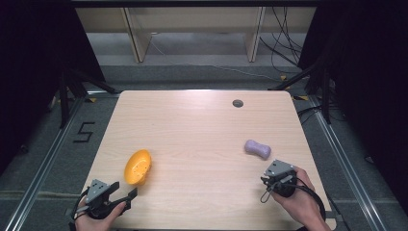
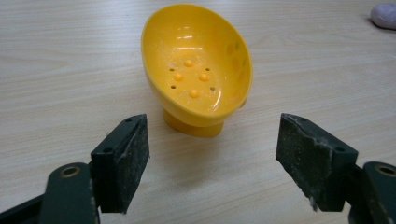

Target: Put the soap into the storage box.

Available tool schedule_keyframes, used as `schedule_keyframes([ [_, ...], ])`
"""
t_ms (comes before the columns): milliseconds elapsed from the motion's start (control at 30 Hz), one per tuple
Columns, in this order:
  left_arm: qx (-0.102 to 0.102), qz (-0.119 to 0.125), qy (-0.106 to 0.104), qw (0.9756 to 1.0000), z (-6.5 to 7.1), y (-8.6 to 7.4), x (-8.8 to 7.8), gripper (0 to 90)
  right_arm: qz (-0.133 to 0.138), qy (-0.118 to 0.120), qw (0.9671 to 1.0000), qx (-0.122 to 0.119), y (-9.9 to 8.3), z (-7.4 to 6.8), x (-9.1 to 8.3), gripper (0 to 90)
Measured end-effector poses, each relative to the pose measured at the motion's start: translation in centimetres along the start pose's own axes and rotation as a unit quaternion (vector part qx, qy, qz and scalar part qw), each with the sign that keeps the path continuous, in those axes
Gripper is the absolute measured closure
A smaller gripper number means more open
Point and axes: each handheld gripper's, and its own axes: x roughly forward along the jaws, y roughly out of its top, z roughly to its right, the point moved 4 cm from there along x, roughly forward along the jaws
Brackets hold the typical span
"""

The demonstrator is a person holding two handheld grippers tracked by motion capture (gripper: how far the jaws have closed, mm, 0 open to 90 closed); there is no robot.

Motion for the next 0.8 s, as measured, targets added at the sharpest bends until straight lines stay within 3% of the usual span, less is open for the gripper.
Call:
schedule_keyframes([
  [100, -0.006, 0.002, -0.003, 1.0, 0.1, 0.0, 0.1, 25.3, -0.001, 0.012, 0.9999, 0.009, -0.1, -0.1, 0.1, 54.5],
  [200, 0.0, 0.008, 0.001, 1.0, 0.0, 0.0, -0.1, 25.5, -0.01, 0.016, 0.9998, -0.006, -0.1, 0.1, 0.3, 50.4],
  [267, 0.0, 0.004, 0.0, 1.0, -0.1, 0.0, -0.2, 25.6, -0.013, 0.039, 0.999, -0.02, 0.1, 0.4, 0.5, 48.4],
  [400, -0.007, 0.005, 0.0, 1.0, -0.2, 0.0, -0.2, 25.8, -0.027, 0.05, 0.9975, -0.042, 0.7, 1.1, 0.8, 47.1],
  [500, -0.008, 0.002, -0.004, 1.0, -0.2, 0.0, -0.1, 25.8, -0.052, 0.068, 0.9952, -0.049, 1.3, 1.8, 0.9, 44.4],
  [567, -0.009, 0.001, -0.003, 1.0, -0.2, 0.0, -0.1, 25.9, -0.081, 0.08, 0.9916, -0.061, 1.8, 2.3, 1.0, 44.5],
  [667, -0.01, 0.003, -0.004, 0.9999, -0.2, 0.0, -0.2, 25.9, -0.093, 0.091, 0.9891, -0.07, 2.9, 3.1, 1.2, 44.5],
  [800, -0.011, 0.002, 0.002, 0.9999, -0.1, 0.0, -0.3, 26.2, -0.104, 0.082, 0.988, -0.078, 4.4, 4.2, 1.7, 44.3],
])
